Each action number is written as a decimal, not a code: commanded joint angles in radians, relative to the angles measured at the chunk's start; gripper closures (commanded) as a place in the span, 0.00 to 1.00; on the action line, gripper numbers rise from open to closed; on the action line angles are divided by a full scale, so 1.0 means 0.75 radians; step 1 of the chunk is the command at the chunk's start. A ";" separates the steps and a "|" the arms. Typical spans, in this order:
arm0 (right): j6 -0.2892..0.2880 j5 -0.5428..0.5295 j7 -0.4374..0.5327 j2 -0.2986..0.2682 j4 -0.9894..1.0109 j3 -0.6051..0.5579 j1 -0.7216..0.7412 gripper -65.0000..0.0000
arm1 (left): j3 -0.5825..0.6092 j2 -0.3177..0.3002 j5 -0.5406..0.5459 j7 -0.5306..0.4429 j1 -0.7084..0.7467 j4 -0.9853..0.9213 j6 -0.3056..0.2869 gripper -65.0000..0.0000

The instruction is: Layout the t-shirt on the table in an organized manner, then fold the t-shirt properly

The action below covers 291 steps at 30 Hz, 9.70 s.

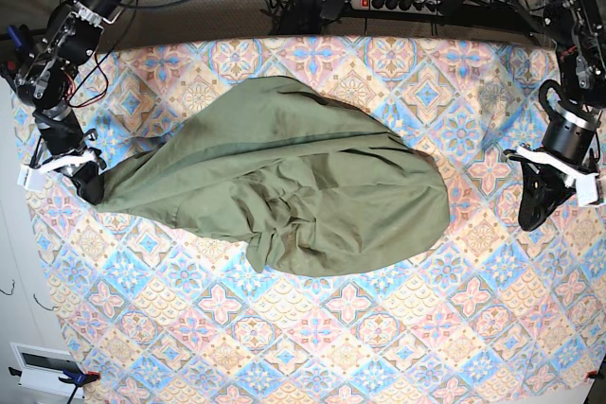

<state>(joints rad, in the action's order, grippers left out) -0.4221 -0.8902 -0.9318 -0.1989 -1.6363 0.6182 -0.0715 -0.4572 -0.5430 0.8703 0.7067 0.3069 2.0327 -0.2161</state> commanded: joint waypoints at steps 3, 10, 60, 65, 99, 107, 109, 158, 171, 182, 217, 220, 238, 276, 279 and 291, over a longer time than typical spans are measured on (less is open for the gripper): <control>-0.011 -0.029 0.036 -0.024 -0.027 0.016 0.019 0.99 | 0.130 -0.022 -0.151 -0.035 -0.107 -0.082 0.003 0.93; -0.011 -0.029 0.036 -0.024 -0.037 0.018 0.017 0.99 | 0.351 -0.022 -0.284 -0.035 -0.265 -0.479 0.005 0.53; -0.013 -0.031 0.036 -0.024 -0.049 0.108 0.019 0.99 | -0.003 -0.159 0.694 0.100 0.050 0.032 -0.165 1.00; -0.013 -0.033 0.036 -0.024 -0.049 0.181 0.033 0.99 | -0.312 -0.159 0.818 0.200 0.175 0.077 -0.228 1.00; -0.203 -0.027 0.020 -0.022 0.184 -0.572 0.330 0.92 | -0.416 -0.202 0.487 0.333 -0.200 -0.584 -0.233 1.00; -0.201 0.155 0.020 -0.022 0.180 -0.831 0.211 0.75 | -0.222 -0.171 0.267 0.333 -0.369 -0.768 -0.230 0.89; -0.201 0.185 0.010 -0.022 0.180 -0.887 0.211 0.74 | -0.193 -0.171 0.242 0.331 -0.377 -0.792 -0.230 0.77; -0.207 0.353 -0.023 0.103 0.239 -1.224 0.223 1.00 | -0.177 -0.028 0.097 0.333 -0.363 -0.800 -0.230 0.60; -0.209 0.353 -0.023 0.113 0.243 -0.602 0.448 0.99 | -0.177 -0.028 0.095 0.325 -0.363 -0.800 -0.230 0.60; -0.203 0.359 -0.029 -0.075 0.389 -0.326 0.467 0.82 | -0.177 -0.001 0.048 0.323 -0.380 -0.882 -0.230 0.60; -0.203 0.676 0.130 -0.092 0.473 -0.435 0.373 0.49 | -0.118 0.019 0.058 0.327 -0.380 -0.880 -0.235 0.60; -0.207 0.679 0.130 -0.092 0.550 -0.435 0.373 0.49 | -0.069 0.019 0.060 0.325 -0.380 -0.878 -0.235 0.60; -0.368 0.666 0.036 -0.043 0.061 -0.613 0.303 0.99 | -0.058 0.019 0.060 0.331 -0.404 -0.878 -0.237 0.60; -0.291 1.143 0.648 0.309 0.937 -0.856 1.211 0.81 | 0.609 0.396 -0.321 0.129 -0.643 -0.983 -0.181 0.52; -0.191 1.161 0.644 0.305 0.933 -0.860 1.203 0.62 | 0.633 0.408 -0.347 0.129 -0.641 -0.983 -0.181 0.52; -0.187 1.161 0.470 0.109 0.781 -0.848 1.009 0.54 | 0.463 0.310 -0.237 0.135 -0.590 -0.950 -0.194 1.00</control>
<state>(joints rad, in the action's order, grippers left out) -0.5556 0.0010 -0.6144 -0.1211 -1.0294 -0.0158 0.6376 -0.0940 -0.2859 0.6857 0.8310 -0.1184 1.2926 -0.3630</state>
